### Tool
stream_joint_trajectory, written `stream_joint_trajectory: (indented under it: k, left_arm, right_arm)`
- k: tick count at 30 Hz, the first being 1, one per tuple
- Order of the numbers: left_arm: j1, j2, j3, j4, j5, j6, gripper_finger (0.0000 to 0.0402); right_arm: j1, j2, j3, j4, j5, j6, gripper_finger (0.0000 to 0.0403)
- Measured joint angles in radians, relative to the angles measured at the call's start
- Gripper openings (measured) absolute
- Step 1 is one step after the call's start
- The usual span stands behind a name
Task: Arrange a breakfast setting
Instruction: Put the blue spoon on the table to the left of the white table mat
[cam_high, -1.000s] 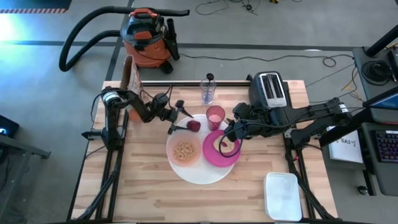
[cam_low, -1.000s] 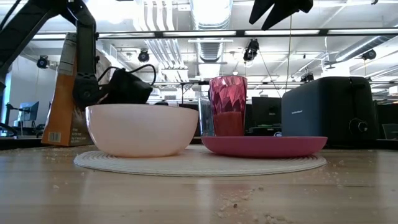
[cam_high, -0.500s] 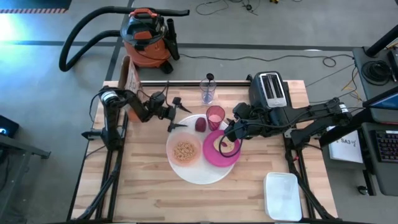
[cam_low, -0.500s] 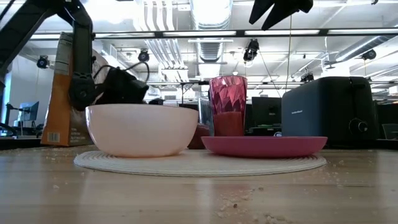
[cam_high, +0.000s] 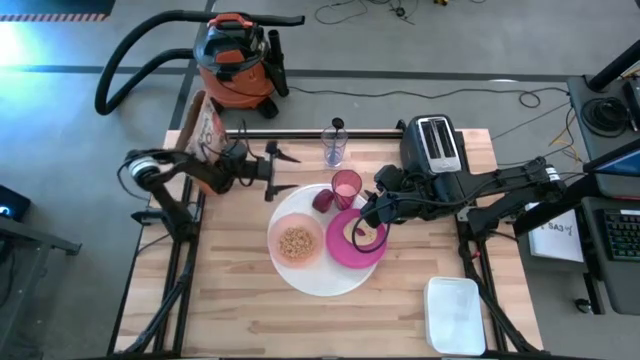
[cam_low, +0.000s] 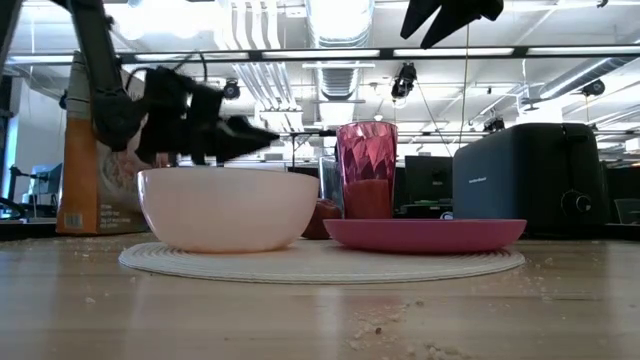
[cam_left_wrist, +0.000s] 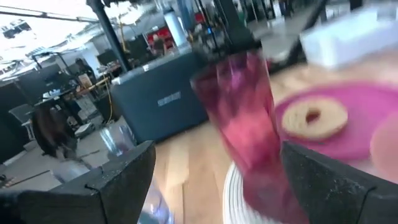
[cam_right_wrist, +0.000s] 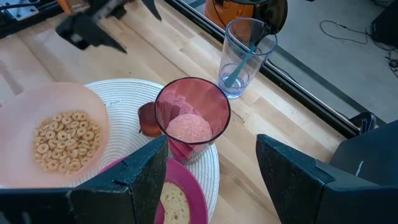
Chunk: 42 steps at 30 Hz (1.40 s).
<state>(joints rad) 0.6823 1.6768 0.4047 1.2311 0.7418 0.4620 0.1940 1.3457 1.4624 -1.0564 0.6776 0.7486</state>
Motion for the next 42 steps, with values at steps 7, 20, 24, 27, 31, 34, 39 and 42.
stream_joint_trajectory:
  k: [7,20,24,27,31,34,39,42]
  left_arm:
    - [-0.006,-0.189,0.004,0.005,0.0,-0.267,0.0327]
    - [-0.022,-0.48,0.004,-0.004,0.14,-0.694,0.0327]
    - [-0.049,-0.511,0.001,-0.019,0.144,-0.709,0.0327]
    - [-0.074,-0.527,0.001,-0.052,0.143,-0.715,0.0327]
    - [-0.117,-0.53,0.006,-0.101,0.14,-0.733,0.0327]
    - [-0.147,-0.52,0.01,-0.104,0.14,-0.733,0.0327]
    - [-0.172,-0.506,0.028,-0.105,0.141,-0.733,0.0327]
    - [-0.172,-0.506,0.046,-0.103,0.159,-0.733,0.0327]
  right_arm:
    - [0.0,0.0,0.0,0.0,0.0,0.0,0.0233]
    - [0.0,0.0,0.0,0.0,0.0,0.0,0.0233]
    - [0.0,0.0,0.0,0.005,0.003,-0.002,0.0233]
    - [-0.011,0.0,0.0,0.052,0.003,-0.084,0.0233]
    - [-0.012,0.0,0.0,0.109,-0.013,-0.1,0.0233]
    - [-0.011,0.0,0.0,0.13,-0.051,-0.129,0.0233]
    - [-0.012,0.0,0.0,0.162,-0.079,-0.139,0.0233]
    - [-0.024,0.0,0.0,0.167,-0.113,-0.066,0.0233]
